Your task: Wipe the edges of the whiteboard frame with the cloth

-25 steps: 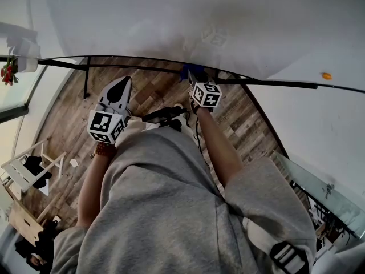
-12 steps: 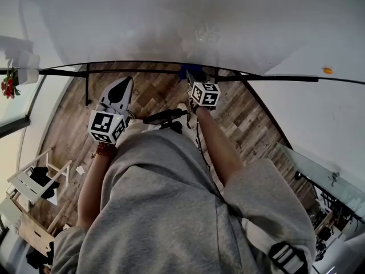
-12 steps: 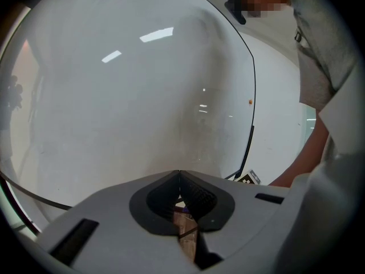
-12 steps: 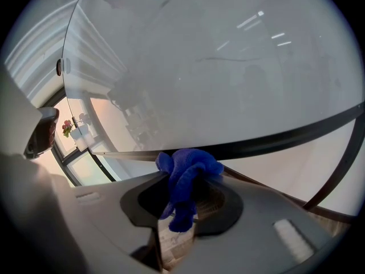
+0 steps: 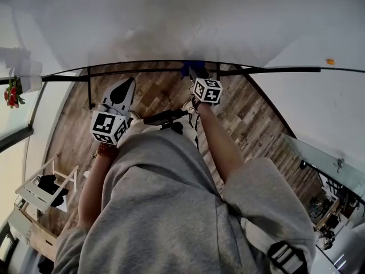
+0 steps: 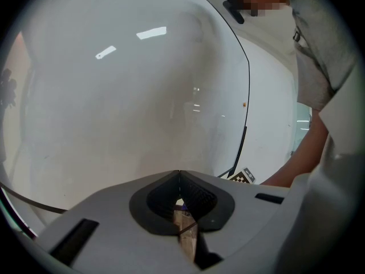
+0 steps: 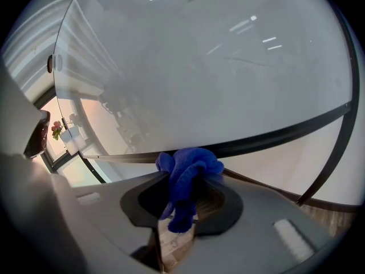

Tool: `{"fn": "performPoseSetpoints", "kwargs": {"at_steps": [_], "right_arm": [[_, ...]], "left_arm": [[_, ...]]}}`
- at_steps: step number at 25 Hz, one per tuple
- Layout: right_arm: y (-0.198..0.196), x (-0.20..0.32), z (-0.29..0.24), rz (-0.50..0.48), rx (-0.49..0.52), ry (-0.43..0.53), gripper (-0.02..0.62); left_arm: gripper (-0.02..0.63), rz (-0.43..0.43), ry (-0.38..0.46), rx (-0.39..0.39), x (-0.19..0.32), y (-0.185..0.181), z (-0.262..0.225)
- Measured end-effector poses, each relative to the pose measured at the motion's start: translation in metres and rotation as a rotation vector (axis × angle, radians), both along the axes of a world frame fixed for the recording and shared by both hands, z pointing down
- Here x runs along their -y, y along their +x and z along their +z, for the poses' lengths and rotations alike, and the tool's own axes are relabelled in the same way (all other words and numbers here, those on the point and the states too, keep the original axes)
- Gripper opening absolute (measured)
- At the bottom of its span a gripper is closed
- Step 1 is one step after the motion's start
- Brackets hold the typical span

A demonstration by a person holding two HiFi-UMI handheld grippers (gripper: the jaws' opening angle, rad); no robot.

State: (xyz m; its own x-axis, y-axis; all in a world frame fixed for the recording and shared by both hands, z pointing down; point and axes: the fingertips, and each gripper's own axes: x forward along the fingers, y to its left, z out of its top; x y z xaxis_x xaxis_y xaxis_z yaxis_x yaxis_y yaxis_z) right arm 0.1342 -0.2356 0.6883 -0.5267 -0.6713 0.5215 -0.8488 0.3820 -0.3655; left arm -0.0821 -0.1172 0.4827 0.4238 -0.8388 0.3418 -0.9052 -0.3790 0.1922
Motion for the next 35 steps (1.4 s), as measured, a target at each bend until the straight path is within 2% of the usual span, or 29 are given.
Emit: {"fn": "performPoseSetpoints", "kwargs": {"at_steps": [5,10,20,28,35], "right_arm": [[-0.015,-0.003,0.0,0.0,-0.015,0.006,0.11],[-0.022,-0.005,0.001,-0.006,-0.035,0.005,0.11],[-0.06,-0.01,0.002,-0.008,-0.027,-0.008,0.11],[-0.073,-0.012,0.002,0.005,-0.042,-0.023,0.109],[-0.09,-0.019,-0.002,0.014,-0.034,-0.02,0.109]], "left_arm": [[0.009,-0.025,0.004,-0.043,-0.006,-0.024,0.004],[0.009,-0.042,0.013,-0.045,-0.006,-0.044,0.004],[0.009,-0.092,0.008,-0.069,-0.013,-0.082,0.009],[0.009,-0.076,0.002,-0.067,-0.021,-0.098,0.012],[0.009,-0.097,-0.003,-0.118,-0.023,-0.114,0.007]]}}
